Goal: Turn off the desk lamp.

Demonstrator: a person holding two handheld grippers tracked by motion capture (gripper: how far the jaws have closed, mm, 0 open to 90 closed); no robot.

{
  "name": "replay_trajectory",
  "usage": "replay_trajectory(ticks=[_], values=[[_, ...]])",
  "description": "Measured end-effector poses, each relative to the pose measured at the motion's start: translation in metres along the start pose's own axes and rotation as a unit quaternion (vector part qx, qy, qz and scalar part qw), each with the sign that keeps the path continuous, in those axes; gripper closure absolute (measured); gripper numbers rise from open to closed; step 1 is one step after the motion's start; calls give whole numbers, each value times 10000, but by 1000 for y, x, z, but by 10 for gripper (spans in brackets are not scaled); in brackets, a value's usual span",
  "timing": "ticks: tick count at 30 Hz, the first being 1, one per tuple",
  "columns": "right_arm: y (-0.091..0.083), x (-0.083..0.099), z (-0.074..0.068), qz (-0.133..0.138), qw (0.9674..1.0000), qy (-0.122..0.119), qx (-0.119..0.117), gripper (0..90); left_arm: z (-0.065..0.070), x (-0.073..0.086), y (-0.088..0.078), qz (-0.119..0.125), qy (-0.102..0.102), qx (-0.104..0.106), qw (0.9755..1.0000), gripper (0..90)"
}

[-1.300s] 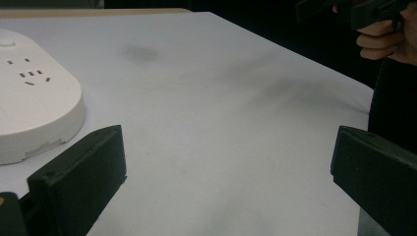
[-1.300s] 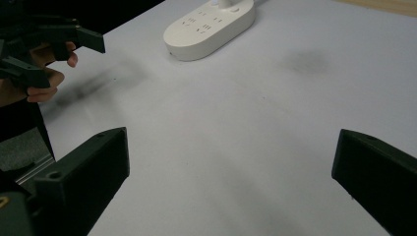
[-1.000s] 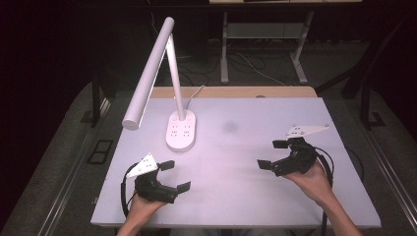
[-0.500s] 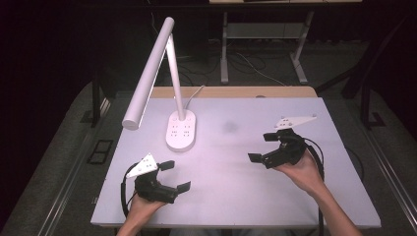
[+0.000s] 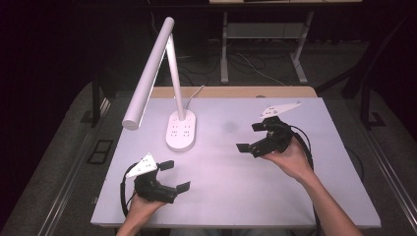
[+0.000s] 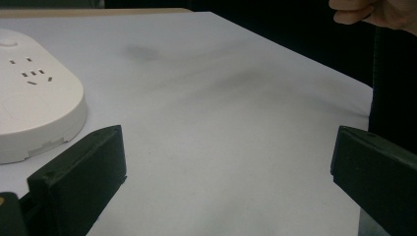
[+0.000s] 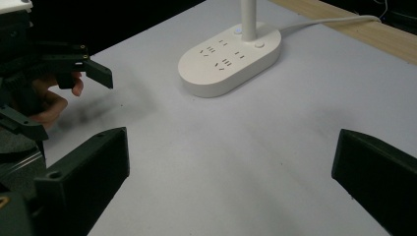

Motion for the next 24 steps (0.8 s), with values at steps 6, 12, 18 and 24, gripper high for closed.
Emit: replay_trajectory(ticks=[6,12,18,24], values=[[13,-9,-2,-31,10000,-47,-56,8,0,0,0,6,-1,5,10000,0],[25,-15,0,-48,10000,-18,-75,8,1,0,0,11,-23,2,10000,0],[42,-19,5,-119,9999,-15,-94,8,0,-1,-1,24,-27,2,10000,0],[53,-29,9,-77,9998,-60,-155,8,-1,0,-1,14,-40,22,10000,0]])
Point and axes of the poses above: each handheld gripper's, and its own axes: y roughly forward along the jaws, x roughly out of its underside, z roughly to its right, the point moved 10 cm from there along y, roughly forward along the jaws, and after that the axes turned 12 degrees about z, right-handed, at the moved point
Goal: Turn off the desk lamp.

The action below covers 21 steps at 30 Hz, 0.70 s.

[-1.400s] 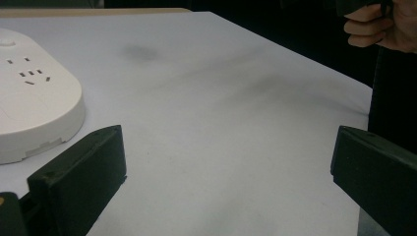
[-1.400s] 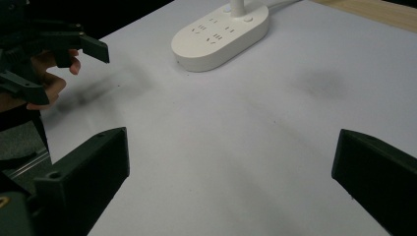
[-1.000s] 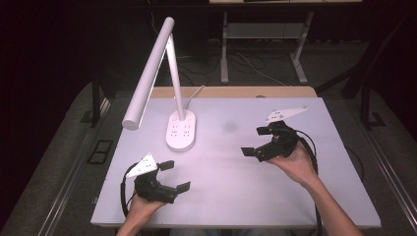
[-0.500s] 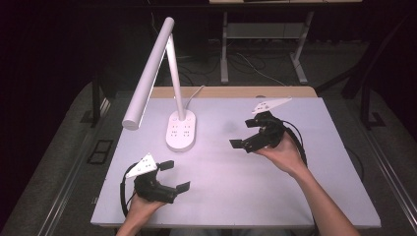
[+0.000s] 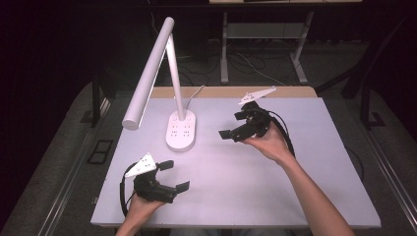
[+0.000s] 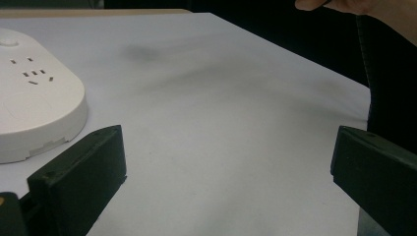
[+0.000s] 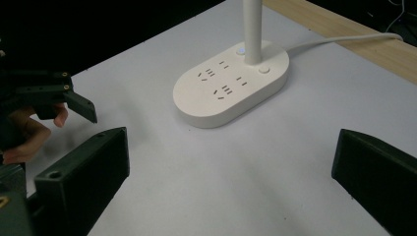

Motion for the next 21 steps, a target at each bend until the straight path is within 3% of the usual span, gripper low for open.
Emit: replay_trajectory(ticks=[21], values=[[52,-29,16,1,9998,130,-144,9,-1,-2,-1,44,-9,-9,10000,0]])
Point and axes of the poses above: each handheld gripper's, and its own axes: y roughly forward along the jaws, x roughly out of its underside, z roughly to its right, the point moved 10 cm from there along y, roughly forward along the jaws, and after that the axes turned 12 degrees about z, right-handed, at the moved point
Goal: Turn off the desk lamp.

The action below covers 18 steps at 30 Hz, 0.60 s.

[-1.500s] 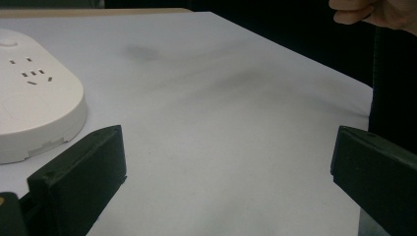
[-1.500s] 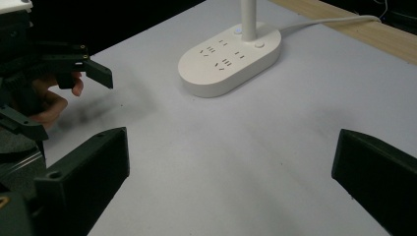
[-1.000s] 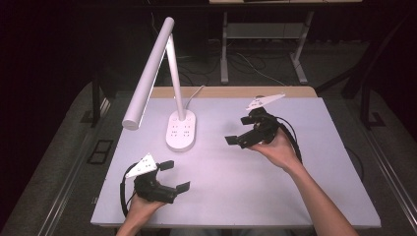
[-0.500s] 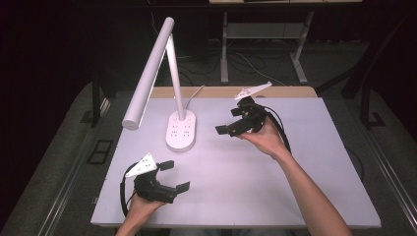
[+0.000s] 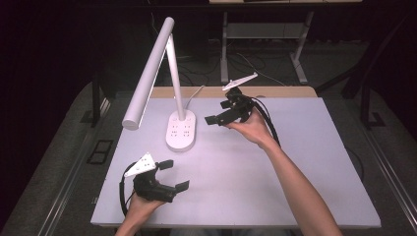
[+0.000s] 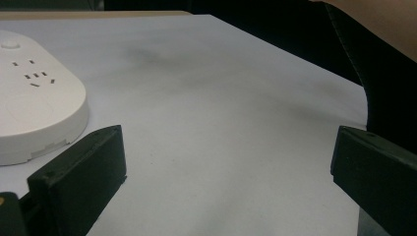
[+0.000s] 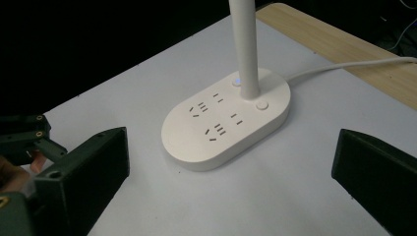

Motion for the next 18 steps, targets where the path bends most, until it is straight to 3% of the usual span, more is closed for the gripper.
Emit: replay_trajectory(ticks=[18], values=[[56,1,13,41,9995,307,-39,9,-1,-2,-1,30,-2,5,10000,0]])
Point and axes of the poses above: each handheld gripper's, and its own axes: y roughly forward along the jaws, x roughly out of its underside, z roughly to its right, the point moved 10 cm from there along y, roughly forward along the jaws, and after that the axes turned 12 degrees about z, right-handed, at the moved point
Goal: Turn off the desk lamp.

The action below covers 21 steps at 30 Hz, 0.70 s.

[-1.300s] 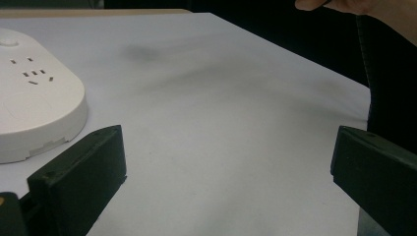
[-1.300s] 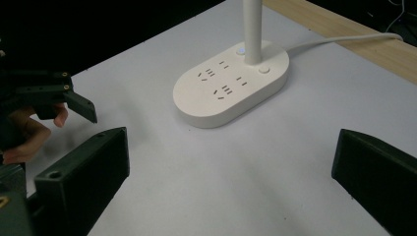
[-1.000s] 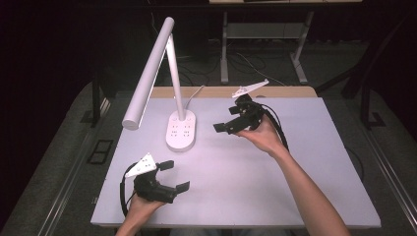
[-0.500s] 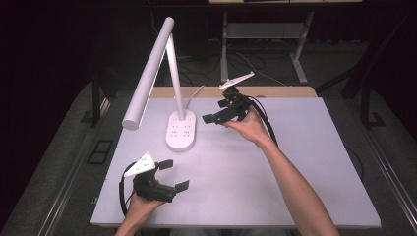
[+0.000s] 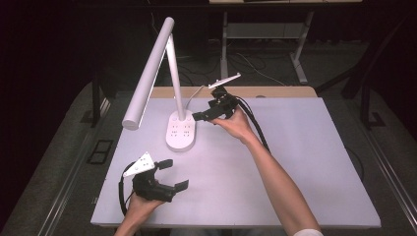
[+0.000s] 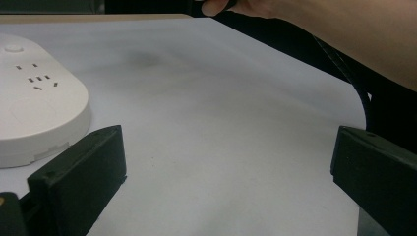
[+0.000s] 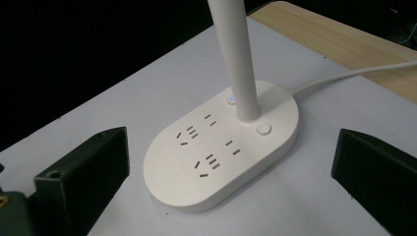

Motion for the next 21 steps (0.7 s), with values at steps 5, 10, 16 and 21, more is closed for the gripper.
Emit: replay_trajectory(ticks=[5,10,16,21], values=[[9,2,3,53,10000,34,-38,95,-1,0,0,4,24,3,10000,0],[18,5,8,31,9999,126,-30,95,-1,0,0,8,6,-1,10000,0],[28,8,12,-1,9998,219,-33,168,-1,0,0,7,-6,-3,10000,0],[38,9,14,47,9994,323,-87,283,-1,-1,0,20,-30,10,10000,0]])
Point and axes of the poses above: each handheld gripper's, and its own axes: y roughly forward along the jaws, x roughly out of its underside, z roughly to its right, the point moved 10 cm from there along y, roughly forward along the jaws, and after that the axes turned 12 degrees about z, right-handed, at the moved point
